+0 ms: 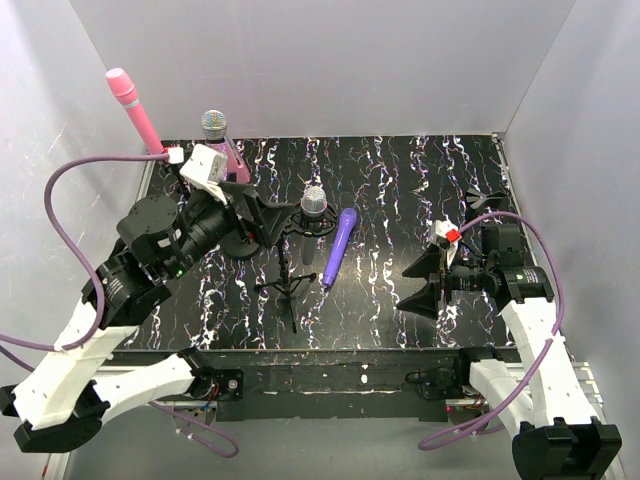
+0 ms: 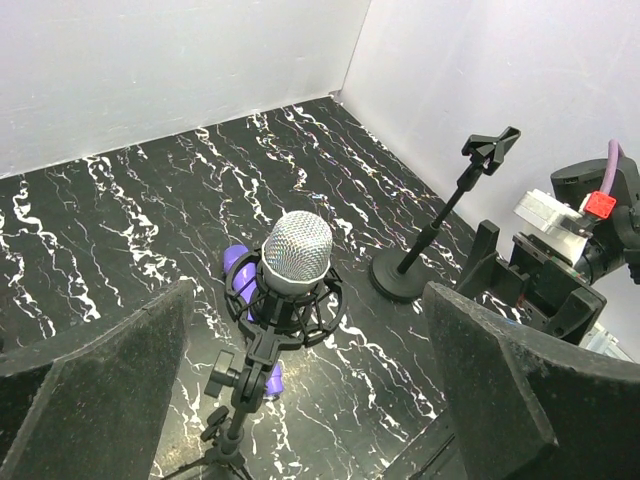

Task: Attach the microphones to the stand

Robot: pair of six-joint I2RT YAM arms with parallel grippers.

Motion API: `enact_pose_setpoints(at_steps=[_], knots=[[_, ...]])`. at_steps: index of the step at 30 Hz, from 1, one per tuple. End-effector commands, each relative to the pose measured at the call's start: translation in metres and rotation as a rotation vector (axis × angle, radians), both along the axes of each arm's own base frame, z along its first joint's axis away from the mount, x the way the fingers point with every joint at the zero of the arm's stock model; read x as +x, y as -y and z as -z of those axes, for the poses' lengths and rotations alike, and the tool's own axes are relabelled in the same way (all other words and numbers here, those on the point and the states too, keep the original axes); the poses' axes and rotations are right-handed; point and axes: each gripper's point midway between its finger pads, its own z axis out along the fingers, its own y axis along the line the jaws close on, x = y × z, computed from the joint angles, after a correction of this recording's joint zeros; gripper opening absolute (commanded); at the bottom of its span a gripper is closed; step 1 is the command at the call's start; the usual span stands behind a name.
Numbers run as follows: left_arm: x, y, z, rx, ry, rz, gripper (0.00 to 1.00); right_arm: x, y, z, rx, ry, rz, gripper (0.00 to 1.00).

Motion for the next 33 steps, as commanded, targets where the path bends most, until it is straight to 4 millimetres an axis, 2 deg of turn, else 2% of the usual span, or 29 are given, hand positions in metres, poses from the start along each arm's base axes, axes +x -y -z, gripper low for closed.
enact_pose_setpoints(at_steps=[1, 20, 29, 33], knots=[[-0.010, -0.009, 0.002, 0.007, -0.002, 0.008, 0.98, 0.001, 0.000, -0.002, 0.014, 0.043, -0.017, 0.98], [-0.021, -0.020, -0.002, 0.026, 0.009, 0.017, 0.98, -0.001, 0.000, -0.001, 0.005, 0.042, -0.019, 0.98], [-0.034, -0.039, 0.004, 0.034, -0.008, -0.008, 0.98, -0.004, 0.002, -0.006, -0.013, 0.064, -0.050, 0.98], [-0.041, -0.053, 0.015, 0.031, -0.022, -0.034, 0.98, -0.011, 0.003, -0.004, -0.038, 0.038, -0.096, 0.98]])
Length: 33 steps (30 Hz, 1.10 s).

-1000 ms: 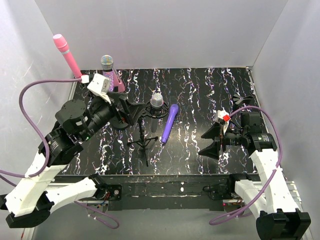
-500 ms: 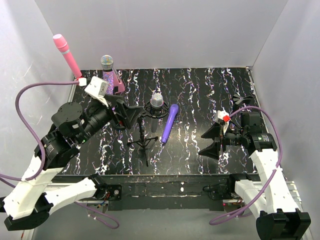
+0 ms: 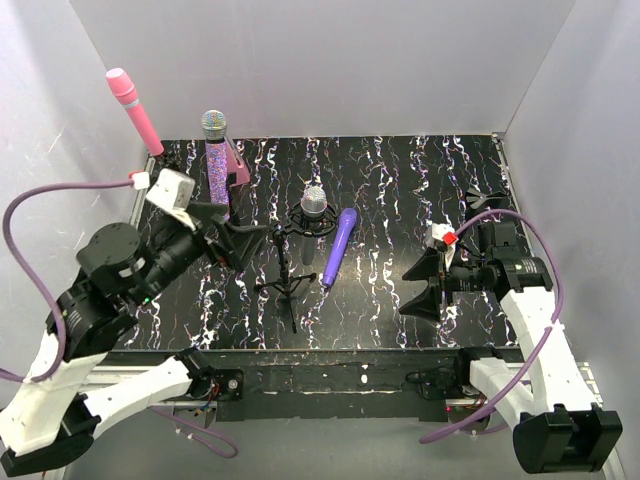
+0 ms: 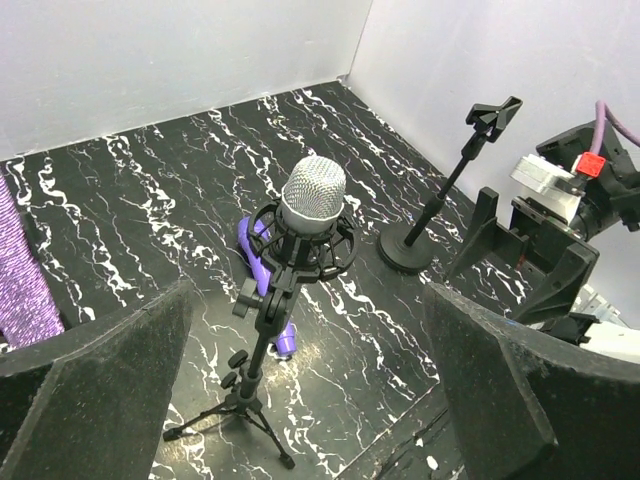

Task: Attach the microphones to the stand

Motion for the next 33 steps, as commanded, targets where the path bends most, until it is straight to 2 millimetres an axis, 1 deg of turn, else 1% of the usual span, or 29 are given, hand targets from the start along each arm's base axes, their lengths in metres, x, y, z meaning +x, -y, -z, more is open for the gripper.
enact_pose_setpoints(at_steps=[1, 5, 12, 16, 19, 23, 24, 26, 31, 33], knots=[[-0.010, -0.020, 0.013, 0.003, -0.019, -0.041, 0.98, -0.007, 0.001, -0.011, -0.018, 0.021, -0.059, 0.98], [-0.017, -0.033, 0.027, -0.010, -0.036, -0.069, 0.98, -0.010, 0.002, -0.008, -0.064, -0.015, -0.088, 0.96], [-0.026, -0.049, 0.047, -0.026, -0.041, -0.099, 0.98, -0.008, -0.002, -0.009, -0.128, 0.012, -0.112, 0.96], [-0.025, -0.052, 0.069, 0.005, -0.060, -0.113, 0.98, -0.004, -0.011, -0.006, -0.177, 0.007, -0.130, 0.95], [-0.025, -0.055, 0.082, 0.019, -0.067, -0.129, 0.98, 0.000, -0.022, -0.003, -0.201, -0.004, -0.143, 0.95], [-0.025, -0.060, 0.095, 0.023, -0.065, -0.147, 0.98, 0.008, -0.037, -0.006, -0.185, -0.058, -0.144, 0.93], [-0.024, -0.060, 0.101, 0.030, -0.070, -0.150, 0.98, 0.011, -0.040, -0.006, -0.183, -0.076, -0.137, 0.93], [-0.025, -0.062, 0.107, 0.030, -0.067, -0.154, 0.98, 0.021, -0.046, -0.007, -0.177, -0.116, -0.110, 0.91], [-0.024, -0.066, 0.121, 0.025, -0.066, -0.174, 0.98, 0.052, -0.064, -0.009, -0.152, -0.228, 0.019, 0.89], [-0.024, -0.068, 0.127, 0.021, -0.070, -0.181, 0.98, 0.074, -0.072, -0.008, -0.141, -0.252, 0.097, 0.90]])
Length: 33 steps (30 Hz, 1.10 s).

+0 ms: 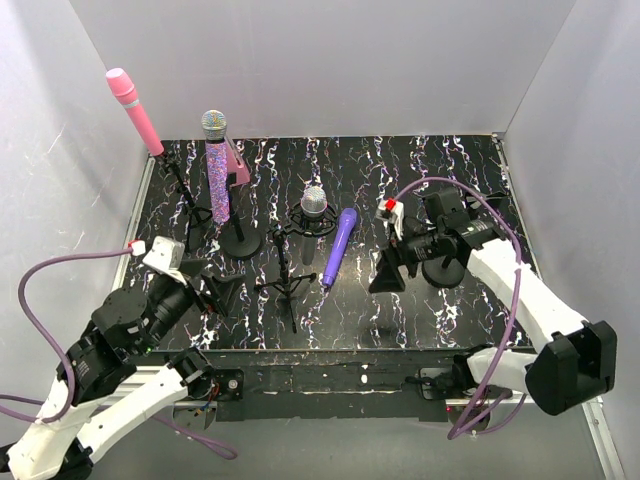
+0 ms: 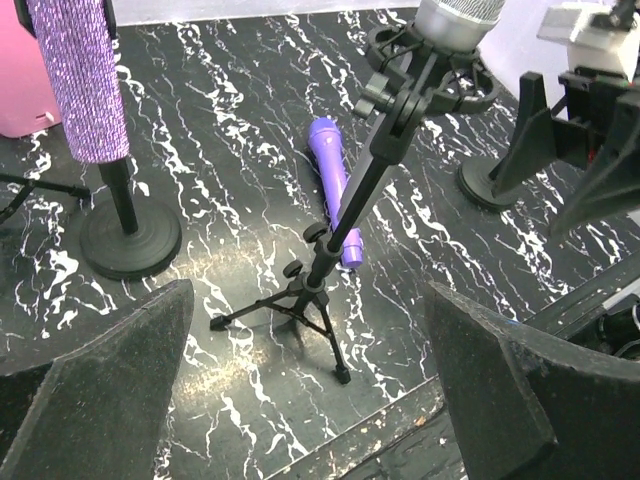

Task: Attach the microphones to the stand

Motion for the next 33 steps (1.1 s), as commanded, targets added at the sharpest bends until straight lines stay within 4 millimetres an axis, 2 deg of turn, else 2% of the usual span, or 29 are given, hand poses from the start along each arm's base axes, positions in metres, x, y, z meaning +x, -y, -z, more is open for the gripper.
enact_pose_setpoints(at_steps=[1, 5, 6, 9, 12, 20, 26, 33], knots=[[0.003, -0.005, 0.008, -0.018, 0.003, -0.037, 0.98, 0.052, -0.023, -0.020, 0.044, -0.019, 0.199, 0.90], [0.003, -0.008, 0.020, -0.024, -0.010, -0.056, 0.98, 0.090, -0.030, 0.000, -0.013, -0.135, 0.403, 0.90], [0.003, -0.008, 0.024, -0.022, -0.015, -0.058, 0.98, 0.103, -0.030, 0.004, -0.030, -0.150, 0.472, 0.93], [0.003, -0.011, 0.031, -0.032, -0.013, -0.074, 0.98, 0.135, -0.024, 0.028, -0.145, -0.223, 0.701, 0.93], [0.004, -0.012, 0.037, -0.037, -0.015, -0.082, 0.98, 0.152, -0.024, 0.047, -0.211, -0.273, 0.791, 0.93], [0.004, -0.013, 0.046, -0.034, -0.027, -0.088, 0.98, 0.178, -0.040, 0.088, -0.345, -0.317, 0.889, 0.93], [0.002, -0.017, 0.045, -0.052, -0.015, -0.098, 0.98, 0.197, -0.047, 0.103, -0.414, -0.279, 0.946, 0.95], [0.001, -0.016, 0.044, -0.056, -0.008, -0.089, 0.98, 0.199, -0.051, 0.132, -0.552, -0.220, 0.968, 0.94]])
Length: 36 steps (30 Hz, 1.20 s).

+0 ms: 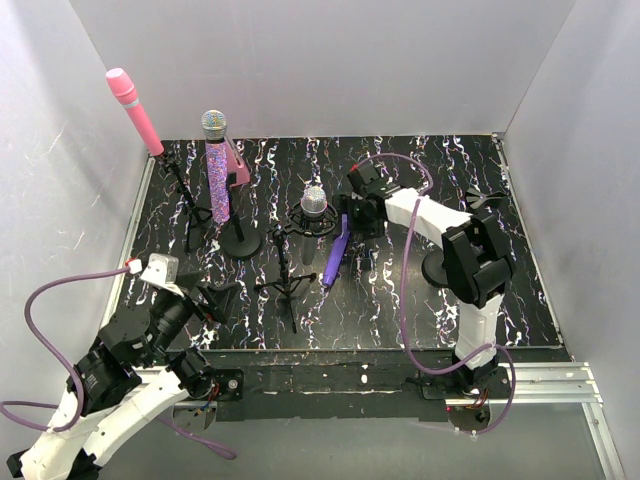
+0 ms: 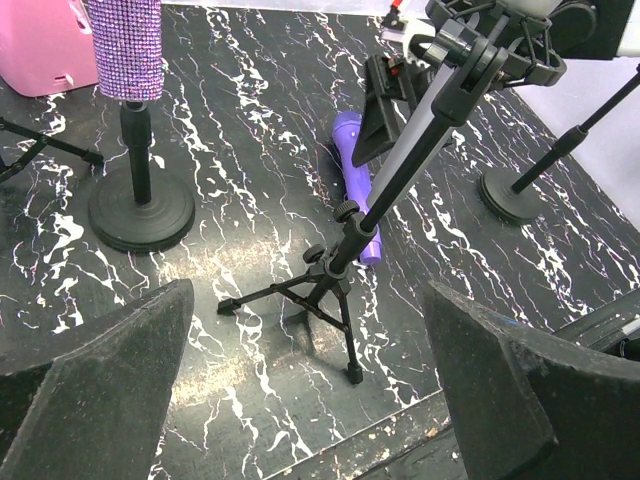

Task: Attach the microphones to the stand

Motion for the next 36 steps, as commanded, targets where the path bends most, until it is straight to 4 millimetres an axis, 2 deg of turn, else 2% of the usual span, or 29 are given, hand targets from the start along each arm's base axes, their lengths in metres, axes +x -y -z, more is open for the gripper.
enact_pose_setpoints(at_steps=[1, 8, 11, 15, 18, 25, 30, 36], knots=[[0.003, 0.003, 0.002, 0.006, -0.003, 0.000, 0.98, 0.005, 0.004, 0.010, -0.111, 0.027, 0.026, 0.94], [0.003, 0.006, 0.002, 0.015, -0.006, 0.013, 0.98, -0.003, 0.009, 0.031, -0.189, 0.036, -0.044, 0.81], [0.003, 0.007, 0.002, 0.015, -0.006, 0.017, 0.98, -0.010, 0.018, 0.041, -0.239, 0.031, -0.073, 0.77], [0.003, 0.007, 0.002, 0.013, -0.005, 0.019, 0.98, -0.019, 0.026, 0.041, -0.263, 0.039, -0.129, 0.62], [0.003, 0.008, 0.003, 0.016, -0.007, 0.025, 0.98, -0.022, 0.031, 0.032, -0.267, 0.057, -0.169, 0.51], [0.001, 0.011, 0.002, 0.018, 0.000, 0.046, 0.98, -0.032, 0.051, 0.017, -0.257, 0.067, -0.242, 0.34], [0.000, 0.014, 0.001, 0.020, 0.001, 0.063, 0.98, -0.050, 0.060, 0.015, -0.216, 0.070, -0.314, 0.29], [0.000, 0.018, 0.002, 0.026, -0.002, 0.081, 0.98, -0.062, 0.052, -0.011, -0.117, 0.107, -0.388, 0.20]])
